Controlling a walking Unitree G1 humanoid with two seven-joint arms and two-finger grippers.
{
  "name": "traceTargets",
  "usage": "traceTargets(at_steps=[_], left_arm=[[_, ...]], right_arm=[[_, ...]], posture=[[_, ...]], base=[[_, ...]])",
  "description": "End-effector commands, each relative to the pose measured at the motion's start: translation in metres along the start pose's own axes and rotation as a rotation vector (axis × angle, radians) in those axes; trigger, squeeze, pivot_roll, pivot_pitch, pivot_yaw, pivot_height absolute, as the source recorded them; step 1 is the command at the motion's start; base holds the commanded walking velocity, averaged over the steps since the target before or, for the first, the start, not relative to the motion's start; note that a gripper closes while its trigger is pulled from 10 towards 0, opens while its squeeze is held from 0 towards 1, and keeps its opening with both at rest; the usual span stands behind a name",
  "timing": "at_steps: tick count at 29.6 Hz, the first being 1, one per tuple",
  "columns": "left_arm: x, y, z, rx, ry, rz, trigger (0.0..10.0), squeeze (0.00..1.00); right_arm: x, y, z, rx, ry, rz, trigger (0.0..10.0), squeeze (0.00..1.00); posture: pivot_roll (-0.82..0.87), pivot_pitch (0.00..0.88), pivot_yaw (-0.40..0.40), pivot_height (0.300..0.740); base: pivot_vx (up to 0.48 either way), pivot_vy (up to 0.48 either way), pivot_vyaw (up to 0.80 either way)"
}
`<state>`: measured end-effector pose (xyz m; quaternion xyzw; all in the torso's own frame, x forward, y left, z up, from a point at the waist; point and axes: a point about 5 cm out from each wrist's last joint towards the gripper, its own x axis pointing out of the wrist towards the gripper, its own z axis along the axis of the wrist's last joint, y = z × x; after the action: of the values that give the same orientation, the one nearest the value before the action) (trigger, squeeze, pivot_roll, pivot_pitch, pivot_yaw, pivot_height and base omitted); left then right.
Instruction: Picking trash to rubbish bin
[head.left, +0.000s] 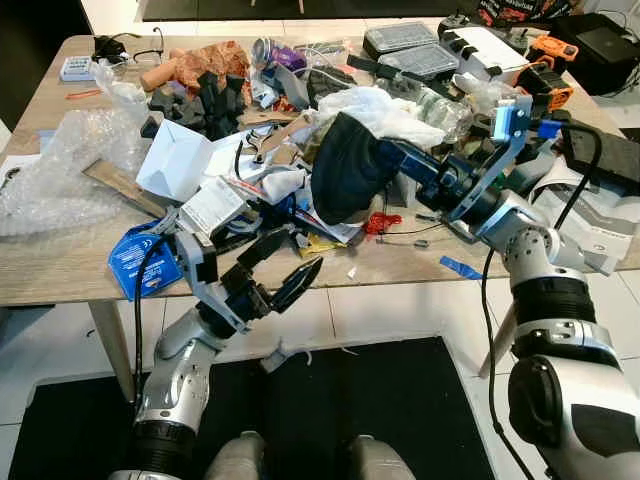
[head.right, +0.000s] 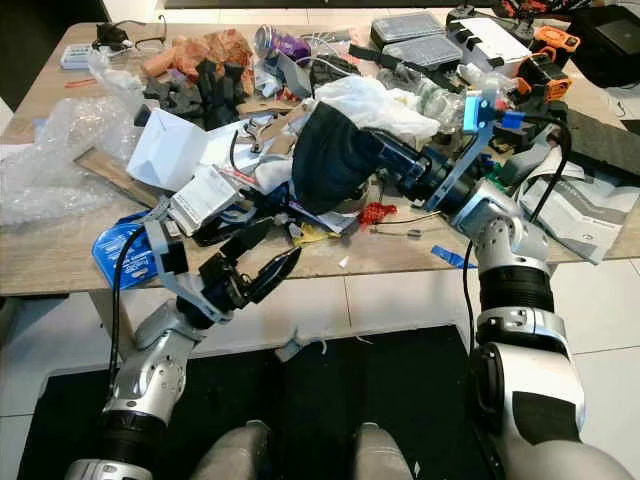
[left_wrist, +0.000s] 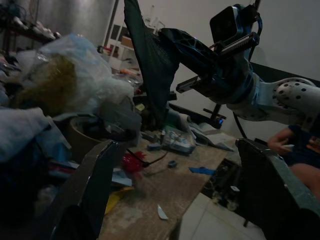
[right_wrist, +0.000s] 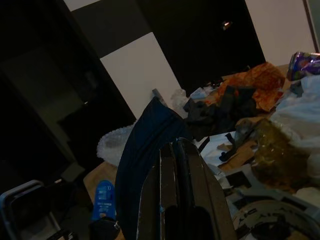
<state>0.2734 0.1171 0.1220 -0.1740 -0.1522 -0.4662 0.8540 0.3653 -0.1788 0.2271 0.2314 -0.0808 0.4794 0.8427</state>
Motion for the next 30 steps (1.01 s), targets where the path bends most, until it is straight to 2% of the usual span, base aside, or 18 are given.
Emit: traceTargets(at_steps=[1, 2, 3, 11, 16, 25, 30], left_arm=[[-0.002, -0.002, -0.001, 0.021, 0.016, 0.003, 10.0, 0.00], [-0.002, -0.002, -0.001, 0.024, 0.016, 0.004, 10.0, 0.00], [-0.002, -0.001, -0.002, 0.032, 0.022, 0.013, 10.0, 0.00], [-0.002, 0.005, -0.005, 0.060, 0.077, 0.082, 10.0, 0.00], [-0.002, 0.006, -0.006, 0.063, 0.091, 0.085, 10.0, 0.00], [-0.002, 0.006, -0.008, 0.044, 0.110, 0.083, 10.0, 0.00], [-0.001, 0.007, -0.008, 0.045, 0.114, 0.085, 10.0, 0.00]], right_arm=[[-0.001, -0.002, 0.003, -0.014, -0.010, -0.024, 2.5, 0.00], [-0.001, -0.002, 0.003, -0.015, -0.010, -0.030, 5.0, 0.00], [0.000, -0.002, 0.003, -0.015, -0.007, -0.030, 10.0, 0.00], [0.002, 0.000, -0.004, -0.012, 0.013, -0.027, 10.0, 0.00], [0.002, 0.000, -0.005, -0.011, 0.014, -0.031, 10.0, 0.00], [0.008, 0.002, -0.014, -0.007, 0.029, -0.027, 10.0, 0.00], [0.010, 0.004, -0.022, -0.034, 0.063, -0.022, 10.0, 0.00]], posture=[[0.00, 0.068, -0.026, 0.740], [0.00, 0.068, -0.026, 0.740], [0.00, 0.068, -0.026, 0.740], [0.00, 0.056, -0.025, 0.740], [0.01, 0.051, -0.024, 0.740], [0.01, 0.046, -0.022, 0.740], [0.02, 0.052, -0.020, 0.740]], base=[[0.000, 0.000, 0.00], [0.000, 0.000, 0.00], [0.000, 0.000, 0.00], [0.000, 0.000, 0.00], [0.000, 0.000, 0.00], [-0.271, 0.000, 0.00], [-0.291, 0.000, 0.00]])
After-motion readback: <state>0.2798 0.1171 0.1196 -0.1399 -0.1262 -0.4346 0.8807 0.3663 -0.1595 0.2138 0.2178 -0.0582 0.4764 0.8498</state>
